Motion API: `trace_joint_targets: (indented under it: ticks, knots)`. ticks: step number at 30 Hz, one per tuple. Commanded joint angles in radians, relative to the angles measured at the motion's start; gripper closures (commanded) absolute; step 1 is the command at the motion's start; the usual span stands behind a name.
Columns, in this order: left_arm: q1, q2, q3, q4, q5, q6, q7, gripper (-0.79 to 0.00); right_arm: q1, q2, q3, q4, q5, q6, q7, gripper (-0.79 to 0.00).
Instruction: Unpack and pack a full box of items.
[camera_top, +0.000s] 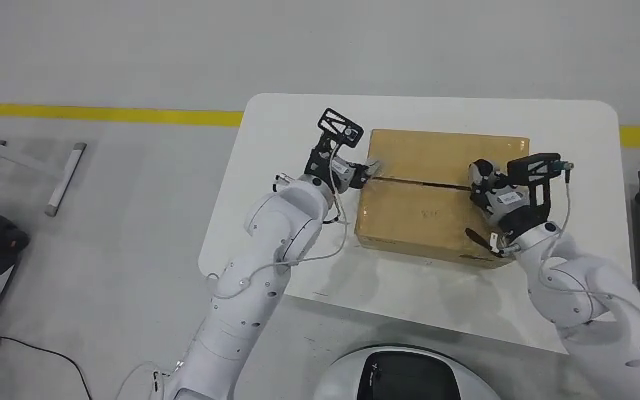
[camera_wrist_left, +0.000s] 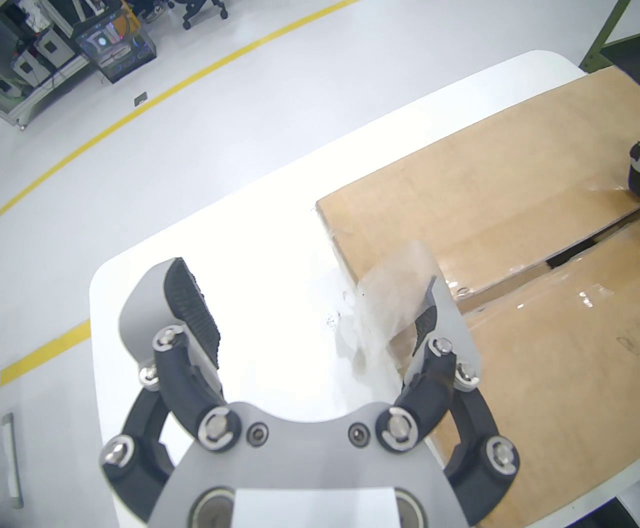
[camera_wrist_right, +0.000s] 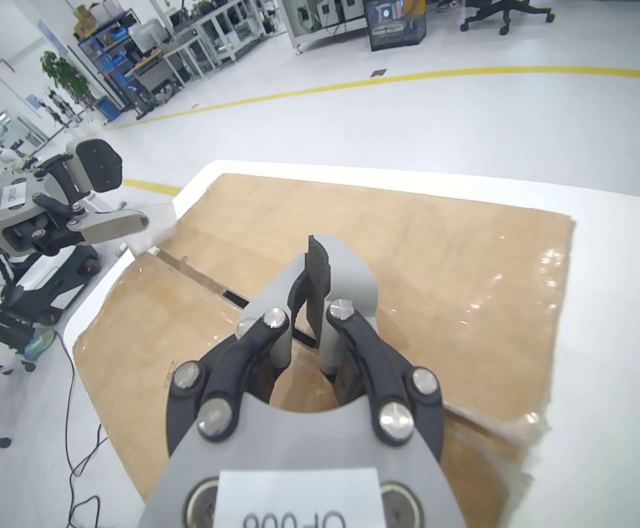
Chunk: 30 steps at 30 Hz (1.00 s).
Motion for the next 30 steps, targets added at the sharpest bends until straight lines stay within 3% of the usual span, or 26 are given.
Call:
trace_joint_targets:
  ticks: [1,12,30]
  knots:
    - [-0.024,-0.009,0.02,0.011,-0.008,0.002,0.009,-0.785,-0.02,0.001,0.039,-0.012,0.016,0.0,-0.008,0.0]
    - [-0.094,-0.05,0.126,0.083,0.012,0.006,0.024,-0.785,-0.144,0.0,0.265,-0.007,0.131,-0.008,-0.054,0.0]
    - [-0.16,-0.141,0.281,0.171,-0.004,0.1,0.019,-0.785,-0.223,-0.005,0.43,0.114,0.199,-0.139,-0.061,0.0]
